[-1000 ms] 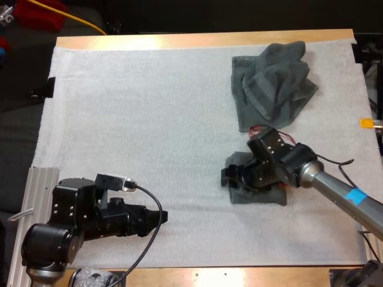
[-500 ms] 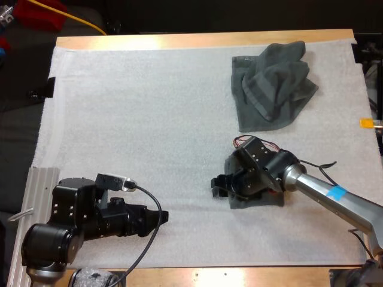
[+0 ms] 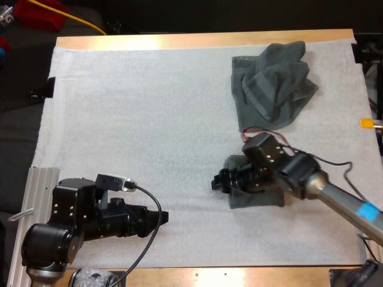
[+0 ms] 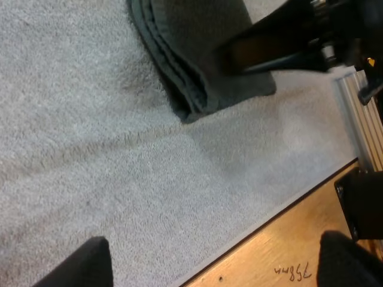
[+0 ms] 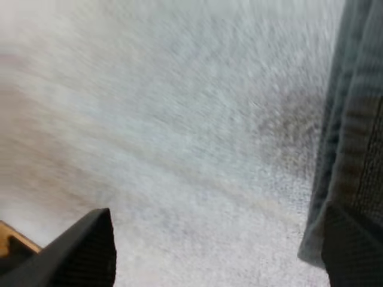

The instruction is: Pick towel from pile, fold and stack

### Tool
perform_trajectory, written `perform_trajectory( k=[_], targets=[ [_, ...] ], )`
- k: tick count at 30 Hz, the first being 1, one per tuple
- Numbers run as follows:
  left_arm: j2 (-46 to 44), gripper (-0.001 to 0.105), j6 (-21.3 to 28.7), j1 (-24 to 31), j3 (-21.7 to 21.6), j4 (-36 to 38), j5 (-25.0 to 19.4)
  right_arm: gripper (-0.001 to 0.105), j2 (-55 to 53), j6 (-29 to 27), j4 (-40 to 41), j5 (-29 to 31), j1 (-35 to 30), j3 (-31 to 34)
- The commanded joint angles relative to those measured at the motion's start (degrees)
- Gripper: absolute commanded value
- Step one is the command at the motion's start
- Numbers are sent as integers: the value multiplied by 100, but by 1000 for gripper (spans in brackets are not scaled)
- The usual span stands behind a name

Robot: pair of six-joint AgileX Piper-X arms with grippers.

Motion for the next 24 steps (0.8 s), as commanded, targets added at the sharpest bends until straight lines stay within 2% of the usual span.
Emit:
perform_trajectory(
  k=[1, 13, 20, 24],
  targets=[
    [-18, 68, 33, 4, -33, -13, 52, 70, -234, -56, 95, 141, 12, -44],
    [-18, 68, 33, 4, -33, -13, 52, 70, -1932, -255, 1165, 1017, 12, -44],
    [-18, 68, 33, 4, -33, -13, 52, 70, -2936, -275, 1649, 1136, 12, -44],
    [-18, 68, 33, 4, -33, -13, 52, 70, -3458, -66, 1881, 1136, 12, -44]
  ],
)
